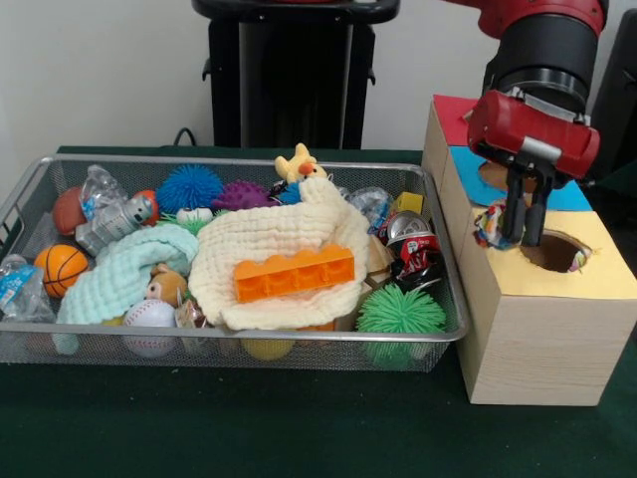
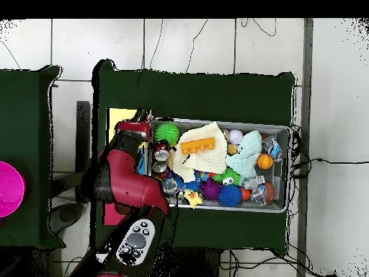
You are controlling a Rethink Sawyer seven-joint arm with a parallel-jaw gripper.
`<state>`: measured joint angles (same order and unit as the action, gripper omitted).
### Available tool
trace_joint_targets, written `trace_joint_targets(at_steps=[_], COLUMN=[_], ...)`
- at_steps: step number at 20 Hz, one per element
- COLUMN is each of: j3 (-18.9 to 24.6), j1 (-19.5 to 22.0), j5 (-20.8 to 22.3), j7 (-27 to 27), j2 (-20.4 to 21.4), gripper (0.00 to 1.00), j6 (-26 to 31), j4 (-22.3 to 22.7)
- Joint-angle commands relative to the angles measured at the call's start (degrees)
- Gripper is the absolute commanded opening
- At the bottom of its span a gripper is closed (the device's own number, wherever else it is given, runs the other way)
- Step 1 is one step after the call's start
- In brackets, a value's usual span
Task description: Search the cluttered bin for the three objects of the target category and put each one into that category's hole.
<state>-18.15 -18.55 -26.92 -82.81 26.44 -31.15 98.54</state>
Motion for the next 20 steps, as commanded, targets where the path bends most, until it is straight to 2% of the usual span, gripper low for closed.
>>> trace_joint_targets(at_steps=[1,6,11,20], j3=[9.20,9.34,8.69,9.85], j1=[-0.40,-1.50,-3.43,-3.16], j5=[1.62,-1.24,-3.88,-1.64], j7=[-16.72,-16.76,-16.77,-20.40], j2=[0.75,0.56,-0.18,-2.17], gripper=[0.00,0.00,0.00,0.00], j6=[5.09,5.83,4.09,-1.77], j4=[4.51,4.91,5.52,7.40])
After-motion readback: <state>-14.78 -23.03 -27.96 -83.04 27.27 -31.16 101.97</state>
